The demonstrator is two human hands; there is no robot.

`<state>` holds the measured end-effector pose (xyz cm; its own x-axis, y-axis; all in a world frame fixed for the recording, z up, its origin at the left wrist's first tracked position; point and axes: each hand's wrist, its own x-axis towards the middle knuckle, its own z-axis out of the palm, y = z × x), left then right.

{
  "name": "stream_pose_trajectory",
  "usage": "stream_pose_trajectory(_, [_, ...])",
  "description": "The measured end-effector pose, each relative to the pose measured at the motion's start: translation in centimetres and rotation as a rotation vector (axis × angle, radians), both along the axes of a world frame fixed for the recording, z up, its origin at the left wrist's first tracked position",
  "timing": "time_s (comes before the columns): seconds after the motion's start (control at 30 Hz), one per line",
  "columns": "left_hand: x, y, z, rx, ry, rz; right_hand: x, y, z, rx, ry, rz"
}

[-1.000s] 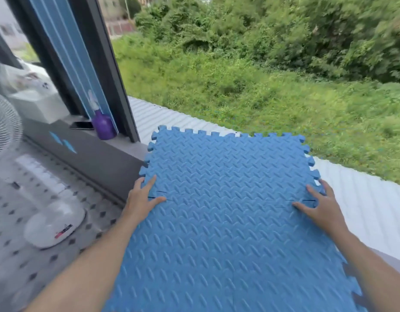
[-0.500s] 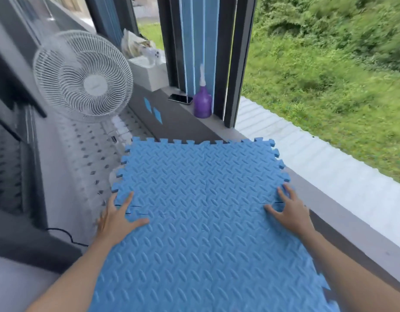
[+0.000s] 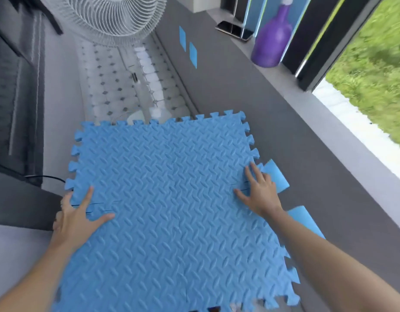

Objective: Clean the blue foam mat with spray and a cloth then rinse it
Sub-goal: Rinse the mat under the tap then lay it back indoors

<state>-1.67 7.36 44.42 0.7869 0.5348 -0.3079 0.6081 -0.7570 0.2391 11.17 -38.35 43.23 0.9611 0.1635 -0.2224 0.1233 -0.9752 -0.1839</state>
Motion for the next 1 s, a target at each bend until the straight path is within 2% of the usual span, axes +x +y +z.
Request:
stream_pose_trajectory(0.13, [1.9,0.0,-10.5,-0.018,0.019,0.025,3.2,1.3,-10.4,-0.029,-0.048,-0.017])
stream_pose_trajectory(0.27, [2.8,-1.1,-24.9,-0.088,-0.004,0.044,4.6,0.5,-23.8,-0.065,-0.018,-0.032])
stream_pose_trajectory(0.4, [2.1,-2.4,-37.9,-0.068,0.027,0.021,4.2,-0.8,-36.4,-0.101,0.046,-0.012])
stream_pose_trajectory(0.57, [0.4,-4.0,-50.6,-0.038,0.08,0.003,4.6,-1.8,-48.6,-0.153,0.161,0.08])
stream_pose_trajectory(0.77, [-0.2,-4.7,-61.3,-0.014,0.104,-0.024,5.1,-2.1,-58.0,-0.214,0.261,0.091])
stream_pose_trajectory(1.0, [-0.1,-6.1,-67.5,0.171,0.186,-0.09,5.9,-2.1,-63.4,-0.2,0.381,0.104])
